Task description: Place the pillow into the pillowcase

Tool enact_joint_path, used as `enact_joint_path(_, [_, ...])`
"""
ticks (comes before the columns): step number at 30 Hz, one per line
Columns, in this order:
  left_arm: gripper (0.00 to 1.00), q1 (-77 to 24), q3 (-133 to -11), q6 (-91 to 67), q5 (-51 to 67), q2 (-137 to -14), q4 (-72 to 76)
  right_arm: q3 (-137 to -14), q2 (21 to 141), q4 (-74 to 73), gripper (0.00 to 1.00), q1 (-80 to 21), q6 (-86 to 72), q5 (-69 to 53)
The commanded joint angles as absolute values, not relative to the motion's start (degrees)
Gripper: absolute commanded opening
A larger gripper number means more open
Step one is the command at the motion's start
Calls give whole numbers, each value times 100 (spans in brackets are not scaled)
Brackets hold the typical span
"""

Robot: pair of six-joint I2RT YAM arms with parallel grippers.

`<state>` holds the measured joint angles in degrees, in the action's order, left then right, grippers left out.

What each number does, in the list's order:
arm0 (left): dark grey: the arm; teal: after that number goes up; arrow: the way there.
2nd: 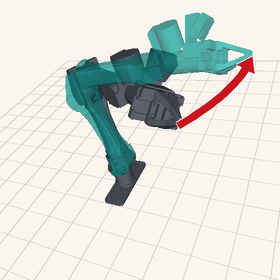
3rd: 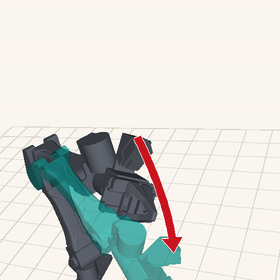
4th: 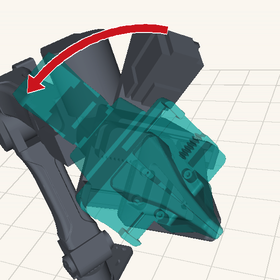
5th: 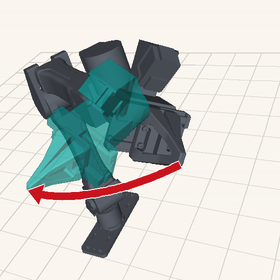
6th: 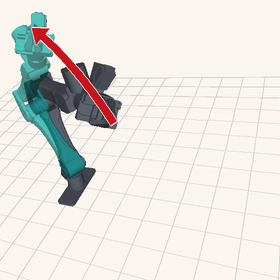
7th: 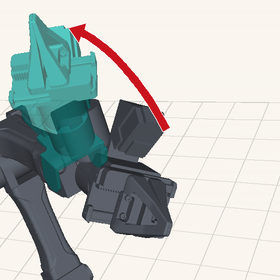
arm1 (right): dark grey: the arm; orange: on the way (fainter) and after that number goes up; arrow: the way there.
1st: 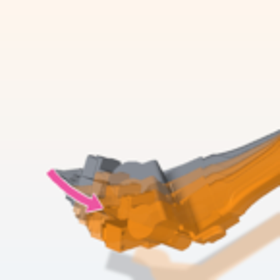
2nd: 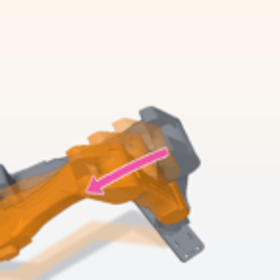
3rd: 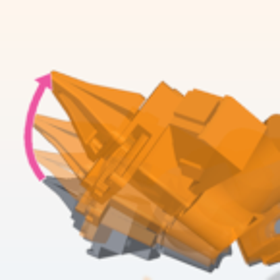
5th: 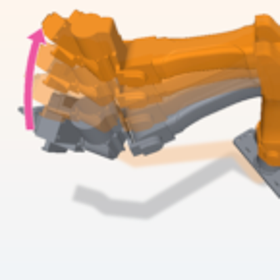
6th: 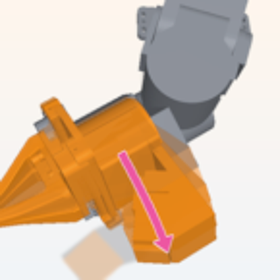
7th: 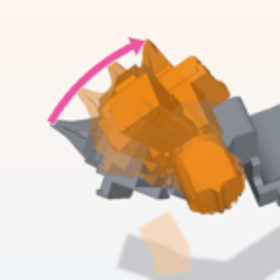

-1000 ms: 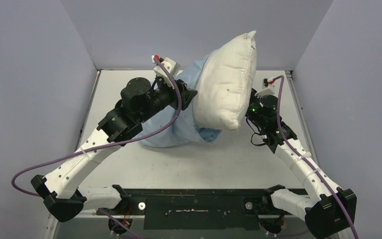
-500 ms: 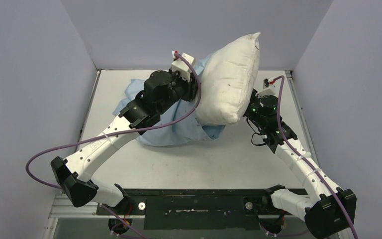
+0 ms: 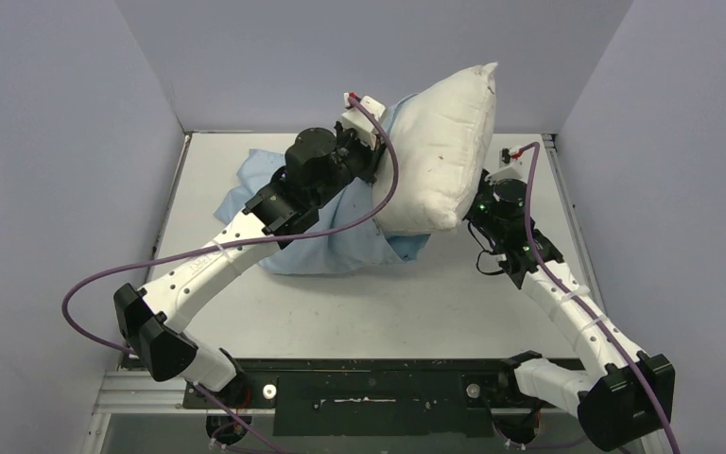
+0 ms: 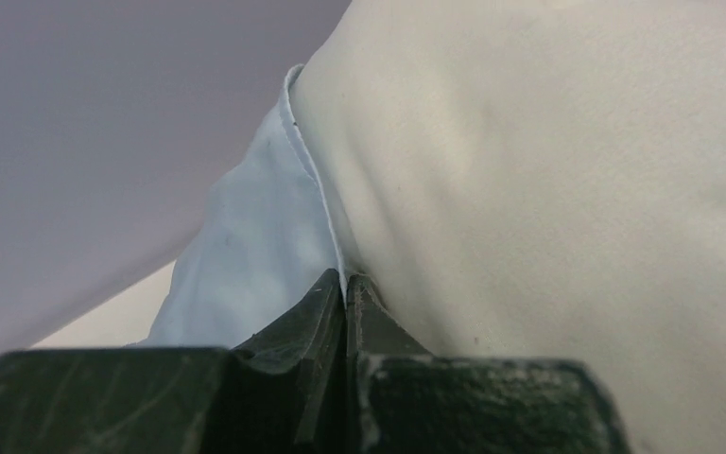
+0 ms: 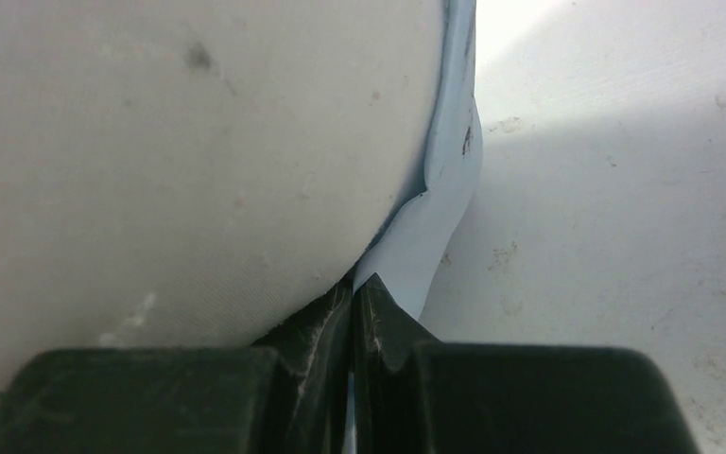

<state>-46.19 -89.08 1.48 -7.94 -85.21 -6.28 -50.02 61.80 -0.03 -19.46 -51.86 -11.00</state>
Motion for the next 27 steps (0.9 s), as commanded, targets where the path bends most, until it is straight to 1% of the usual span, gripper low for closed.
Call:
enact_joint_path(1, [0,-4650,-9322,183,-581,-8352,376,-5932,6373,808,0,-1697,-5427,-1273])
enact_joint_path(2, [0,-4704,-9615,140,-872,-8388,364,-6190,6482,805,0,-1593,-5428,-1345])
enact_joint_path(3, [0,-4808,-9943,-42,-1182,-8415,199,-6861,6587,740,0,-1536,-5314,-1322])
enact_joint_path(5, [0,-5119,-10410,-489,-1383,-8370,-79,-7849,6779,425,0,-1513,-5078,-931])
enact_joint_path(6, [0,-5265,-10419,-733,-1323,-8259,-150,-8265,6833,273,0,-1486,-5018,-743])
enact_joint_path(9, [0,-5531,-9912,-1199,-879,-7786,505,-9041,6905,23,0,-1346,-4944,-597])
enact_joint_path(10, [0,-5525,-9945,-1242,-842,-7753,536,-9059,6862,18,0,-1380,-4931,-718])
enact_joint_path(12, [0,-5407,-10528,-1040,-1202,-7962,181,-8673,6668,131,0,-1722,-4984,-939])
enact_joint_path(14, [0,-5097,-11047,-1139,-1550,-8201,48,-8039,6395,228,0,-2559,-4788,-588])
enact_joint_path(16, [0,-4788,-11085,-1610,-1271,-8234,109,-7518,6247,404,0,-3251,-4667,-65])
enact_joint_path(17, [0,-4771,-10982,-1767,-1041,-8169,217,-7562,6299,476,0,-3373,-4623,148])
enact_joint_path(18, [0,-4848,-10818,-1898,-765,-8068,350,-7815,6427,423,0,-3378,-4500,209])
enact_joint_path(21, [0,-5262,-10243,-2154,-339,-7674,563,-9394,7161,-208,0,-3162,-3977,541])
enact_joint_path(25, [0,-5501,-9609,-2483,-2,-7335,769,-11484,8175,-579,0,-2310,-4227,53])
enact_joint_path(27, [0,-5500,-9536,-2378,53,-7312,848,-12252,8515,-798,0,-2221,-4230,-92])
